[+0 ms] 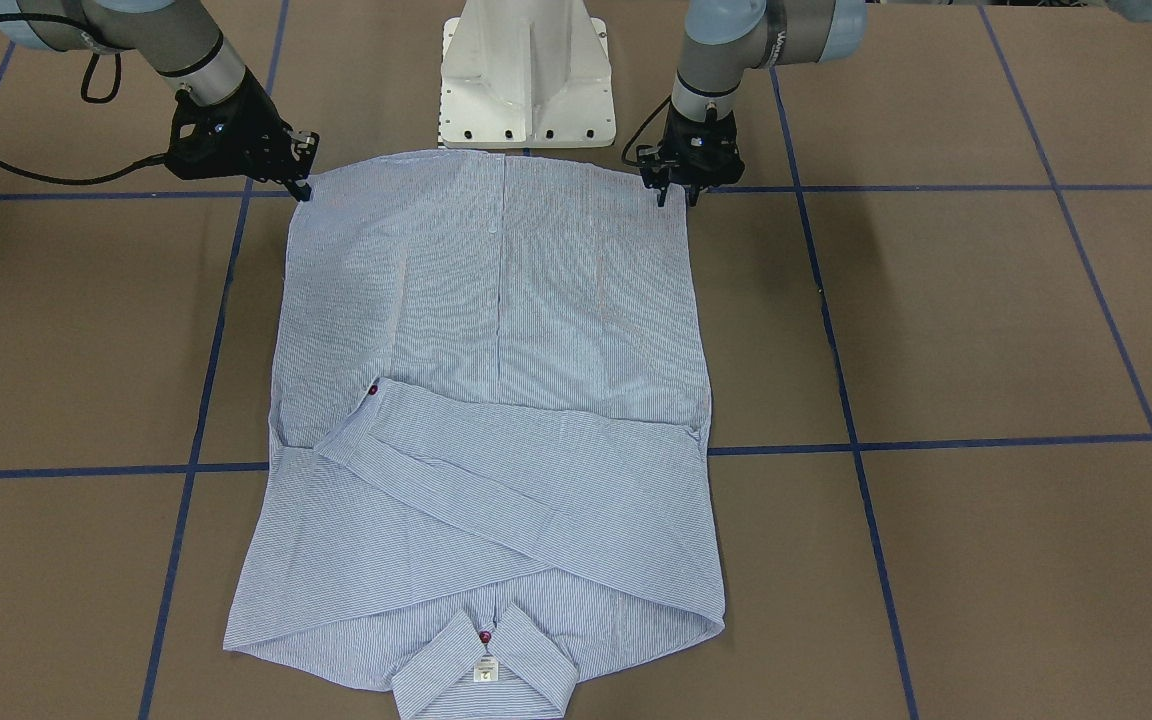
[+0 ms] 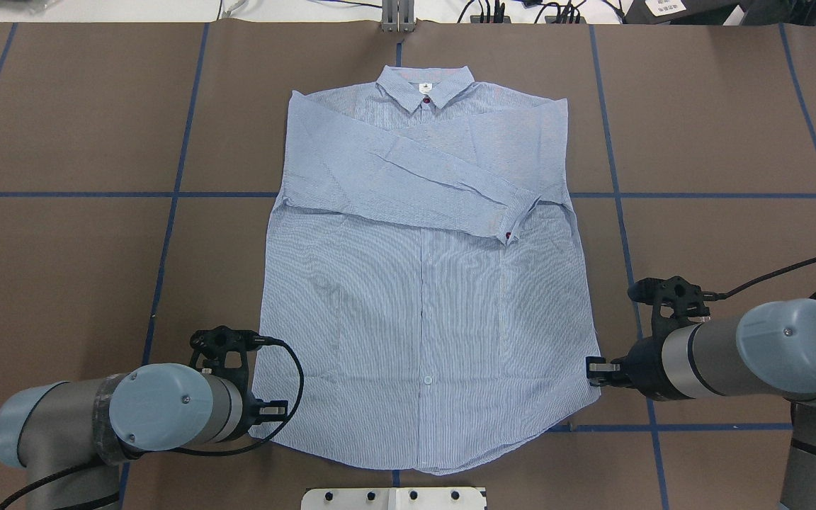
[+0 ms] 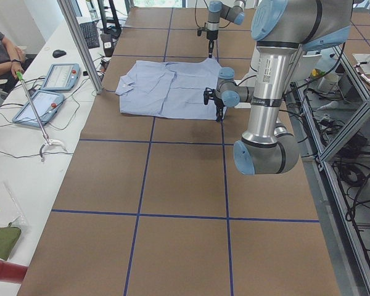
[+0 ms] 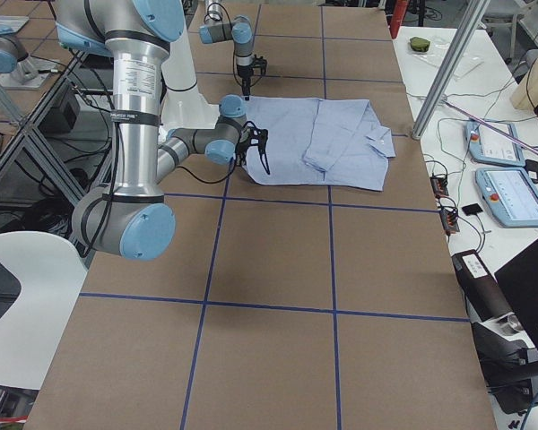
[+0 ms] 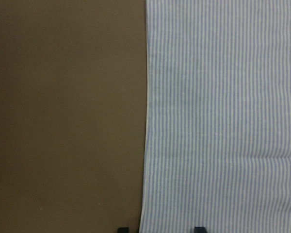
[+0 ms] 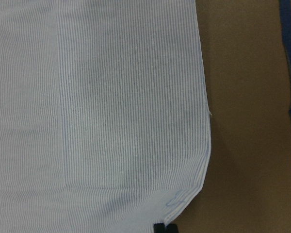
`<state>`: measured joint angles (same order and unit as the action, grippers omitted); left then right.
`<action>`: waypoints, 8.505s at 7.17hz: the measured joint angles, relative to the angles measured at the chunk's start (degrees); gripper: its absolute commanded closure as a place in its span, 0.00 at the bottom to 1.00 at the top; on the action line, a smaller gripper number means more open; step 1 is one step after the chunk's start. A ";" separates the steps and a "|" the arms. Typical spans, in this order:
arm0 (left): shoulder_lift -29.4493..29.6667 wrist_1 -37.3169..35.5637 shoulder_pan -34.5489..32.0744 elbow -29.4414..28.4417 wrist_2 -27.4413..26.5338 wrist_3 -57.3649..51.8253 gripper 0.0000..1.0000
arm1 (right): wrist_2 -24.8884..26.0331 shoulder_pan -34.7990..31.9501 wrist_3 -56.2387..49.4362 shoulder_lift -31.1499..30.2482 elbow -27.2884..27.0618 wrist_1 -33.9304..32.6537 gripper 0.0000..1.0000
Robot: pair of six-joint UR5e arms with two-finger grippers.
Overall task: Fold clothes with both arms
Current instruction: 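Grasp the hem corners with both grippers, then lift the hem corners with both grippers and pull them outward, then carry the hem with both grippers over the shirt toward the collar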
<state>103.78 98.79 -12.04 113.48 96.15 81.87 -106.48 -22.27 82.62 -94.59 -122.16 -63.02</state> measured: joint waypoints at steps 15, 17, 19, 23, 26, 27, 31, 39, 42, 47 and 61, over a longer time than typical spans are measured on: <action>0.42 -0.36 -0.23 1.02 0.58 0.30 1.00 | -0.31 -0.27 -0.09 -0.01 0.38 0.00 1.00; -0.07 -1.49 -0.76 2.80 0.57 0.27 1.00 | -0.75 -0.52 -0.20 0.10 0.36 0.00 1.00; -0.14 -3.02 -1.70 3.76 0.59 -0.09 1.00 | -0.95 -0.92 -0.42 0.13 0.43 0.00 1.00; -0.79 -8.54 -3.39 7.78 2.42 -2.61 1.00 | -7.41 -3.90 -0.95 0.21 -0.30 0.83 1.00; -0.83 -13.38 -3.42 11.55 5.61 -2.91 1.00 | -11.90 -5.94 -0.97 -0.07 -1.07 2.45 1.00; -0.85 -13.60 -3.43 11.46 5.74 -3.36 1.00 | -13.18 -7.17 -0.99 -0.26 -0.96 2.57 1.00; -0.70 -13.71 -3.35 10.97 5.89 -4.41 1.00 | -16.48 -10.83 -1.39 -0.51 -0.64 2.64 1.00; -0.23 -13.71 -3.51 11.88 5.95 -5.04 1.00 | -19.33 -13.21 -1.43 -0.40 -0.58 2.66 1.00; -0.81 -13.98 -3.52 15.07 7.81 -4.96 1.00 | -25.90 -17.10 -1.49 -1.28 -1.05 5.70 1.00; -2.08 -18.13 -3.38 23.72 13.16 -4.41 1.00 | -39.49 -21.36 -1.35 -7.51 -0.59 20.15 1.00; 8.74 -17.24 -20.83 12.63 17.52 -11.14 1.00 | -44.79 -33.85 -1.41 13.37 21.04 21.97 1.00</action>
<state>112.52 81.55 -32.87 126.11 113.67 70.73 -151.27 -56.12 81.21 -81.22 -101.12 -41.05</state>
